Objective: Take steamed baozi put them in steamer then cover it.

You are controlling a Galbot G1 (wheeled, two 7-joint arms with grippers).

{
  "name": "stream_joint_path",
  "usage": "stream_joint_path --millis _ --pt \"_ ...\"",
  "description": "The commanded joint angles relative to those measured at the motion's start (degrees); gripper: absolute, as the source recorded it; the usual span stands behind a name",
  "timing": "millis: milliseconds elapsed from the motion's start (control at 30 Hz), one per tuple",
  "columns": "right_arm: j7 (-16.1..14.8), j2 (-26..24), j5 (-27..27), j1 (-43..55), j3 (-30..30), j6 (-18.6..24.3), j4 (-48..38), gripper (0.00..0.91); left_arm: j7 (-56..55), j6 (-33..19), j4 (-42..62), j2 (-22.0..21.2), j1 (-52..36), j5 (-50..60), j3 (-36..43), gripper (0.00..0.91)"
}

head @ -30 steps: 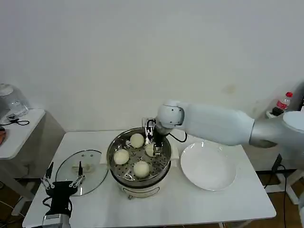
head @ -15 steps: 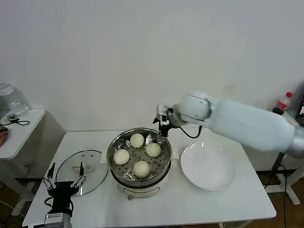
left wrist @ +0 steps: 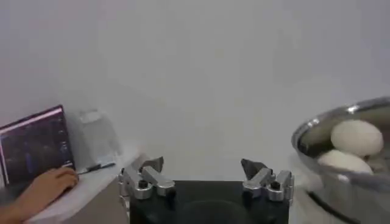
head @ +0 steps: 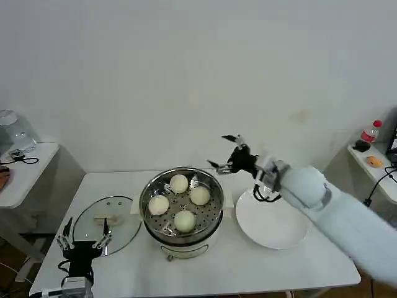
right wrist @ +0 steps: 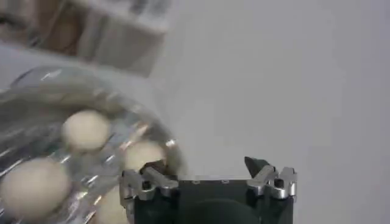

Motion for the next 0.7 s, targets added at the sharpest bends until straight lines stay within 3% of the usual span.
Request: stream_joint_path --millis 33,200,500,700 --pt "1.4 18.1 -9.3 -45.2 49.7 15.0 5.7 0.907 1.0 -0.4 4.4 0.9 -0.2 15.8 -2.0 0.907" --pt "-1.8 26.1 -6.6 -54.3 56.3 17.3 6.8 0.907 3.8 -3.3 8.6 2.6 -0.6 33.7 -4.5 0.907" --pt "-2.1 27.6 -1.7 -57.4 60.8 16.2 7.7 0.907 5.0 -5.7 20.7 8.1 -6.0 58.7 -2.8 0.907" --pt "-2.0 27.9 -1.2 -57.9 60.9 16.0 7.2 0.907 5.1 -5.6 30.8 10.7 -12.4 64.6 -0.8 0.907"
